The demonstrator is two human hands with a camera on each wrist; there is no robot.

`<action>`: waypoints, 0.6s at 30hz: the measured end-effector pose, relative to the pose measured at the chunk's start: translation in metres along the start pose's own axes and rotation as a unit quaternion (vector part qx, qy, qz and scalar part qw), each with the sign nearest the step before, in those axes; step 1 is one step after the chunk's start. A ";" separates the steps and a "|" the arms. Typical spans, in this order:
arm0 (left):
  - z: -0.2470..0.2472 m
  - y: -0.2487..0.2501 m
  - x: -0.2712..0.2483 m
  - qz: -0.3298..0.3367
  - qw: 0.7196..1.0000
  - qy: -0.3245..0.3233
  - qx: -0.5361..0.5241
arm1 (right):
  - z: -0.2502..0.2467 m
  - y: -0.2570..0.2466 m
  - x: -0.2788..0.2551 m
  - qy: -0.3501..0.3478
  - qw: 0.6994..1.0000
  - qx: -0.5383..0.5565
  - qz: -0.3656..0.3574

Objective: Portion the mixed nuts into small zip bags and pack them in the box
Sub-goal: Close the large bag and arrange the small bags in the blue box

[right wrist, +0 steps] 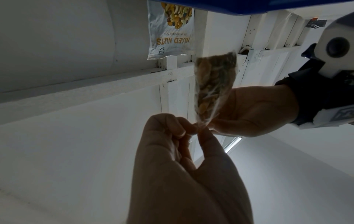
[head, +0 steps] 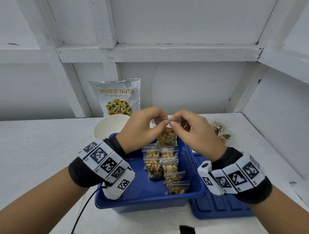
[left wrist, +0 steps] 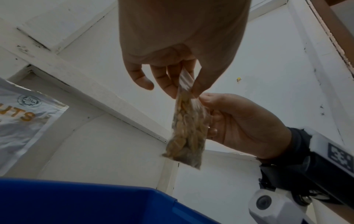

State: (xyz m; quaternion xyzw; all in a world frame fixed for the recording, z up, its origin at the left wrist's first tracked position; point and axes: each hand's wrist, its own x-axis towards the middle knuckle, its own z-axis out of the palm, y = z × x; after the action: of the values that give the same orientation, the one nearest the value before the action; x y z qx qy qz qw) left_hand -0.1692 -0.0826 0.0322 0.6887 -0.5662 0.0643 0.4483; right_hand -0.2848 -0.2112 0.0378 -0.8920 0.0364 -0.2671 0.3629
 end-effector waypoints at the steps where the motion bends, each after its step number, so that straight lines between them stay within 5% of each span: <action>1: 0.000 0.000 0.000 0.001 1.000 -0.002 -0.001 | 0.000 0.000 0.000 0.000 1.000 -0.005 -0.003; 7: -0.001 0.004 0.003 -0.024 0.999 -0.047 0.000 | -0.002 0.006 -0.003 -0.002 1.000 0.005 -0.008; 11: -0.005 0.002 0.005 -0.060 0.985 -0.153 0.048 | -0.015 0.020 -0.004 -0.069 0.996 0.001 0.058; 18: 0.005 -0.010 0.003 -0.129 0.895 -0.402 0.146 | -0.063 0.118 -0.012 0.016 0.965 -0.120 0.231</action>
State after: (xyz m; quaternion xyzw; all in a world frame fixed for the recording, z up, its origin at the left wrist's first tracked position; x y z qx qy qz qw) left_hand -0.1621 -0.0886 0.0259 0.7806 -0.5883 -0.1949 0.0813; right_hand -0.3113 -0.3340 -0.0085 -0.8921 0.2794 -0.1832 0.3041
